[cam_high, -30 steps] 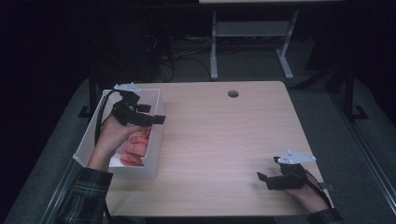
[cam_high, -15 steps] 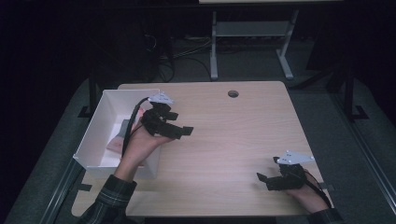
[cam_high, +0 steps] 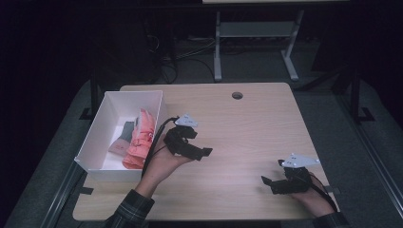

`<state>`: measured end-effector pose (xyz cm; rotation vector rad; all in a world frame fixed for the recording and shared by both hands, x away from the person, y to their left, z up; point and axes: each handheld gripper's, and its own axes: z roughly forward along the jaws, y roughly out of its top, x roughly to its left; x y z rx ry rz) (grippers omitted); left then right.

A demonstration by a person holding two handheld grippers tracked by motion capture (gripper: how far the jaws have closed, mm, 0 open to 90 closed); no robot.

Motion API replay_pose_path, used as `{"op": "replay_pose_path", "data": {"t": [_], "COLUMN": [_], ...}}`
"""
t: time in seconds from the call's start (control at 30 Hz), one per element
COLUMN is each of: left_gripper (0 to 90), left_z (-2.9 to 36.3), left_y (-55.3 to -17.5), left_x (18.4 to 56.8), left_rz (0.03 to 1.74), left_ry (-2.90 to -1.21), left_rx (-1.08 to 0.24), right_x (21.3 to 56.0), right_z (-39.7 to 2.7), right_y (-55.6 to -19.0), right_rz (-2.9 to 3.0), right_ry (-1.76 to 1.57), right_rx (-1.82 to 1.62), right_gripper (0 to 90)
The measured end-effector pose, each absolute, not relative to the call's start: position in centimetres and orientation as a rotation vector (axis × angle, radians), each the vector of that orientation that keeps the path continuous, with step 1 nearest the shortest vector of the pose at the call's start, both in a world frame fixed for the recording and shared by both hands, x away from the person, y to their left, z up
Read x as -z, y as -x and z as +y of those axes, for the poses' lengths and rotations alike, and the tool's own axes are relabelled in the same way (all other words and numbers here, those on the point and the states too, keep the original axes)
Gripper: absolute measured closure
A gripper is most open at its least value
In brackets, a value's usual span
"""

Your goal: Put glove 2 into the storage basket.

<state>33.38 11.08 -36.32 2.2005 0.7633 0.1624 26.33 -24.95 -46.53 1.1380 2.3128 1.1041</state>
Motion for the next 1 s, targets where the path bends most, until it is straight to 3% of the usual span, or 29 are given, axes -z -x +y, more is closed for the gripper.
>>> {"op": "replay_pose_path", "data": {"t": [0.6,1.0], "left_gripper": [15.2,15.2], "left_z": [10.4,10.6], "left_y": [-31.9,-31.3], "left_x": [42.7,44.2], "left_rz": [0.725,0.709], "left_ry": [-2.296,-2.344], "left_rx": [-0.129,-0.136], "right_x": [46.6,46.7], "right_z": [-24.9,-24.8], "right_y": [-26.3,-26.3], "right_rz": [2.324,2.334], "right_ry": [-1.134,-1.123], "right_rx": [-1.095,-1.094], "right_gripper": [8.5,8.5]}}
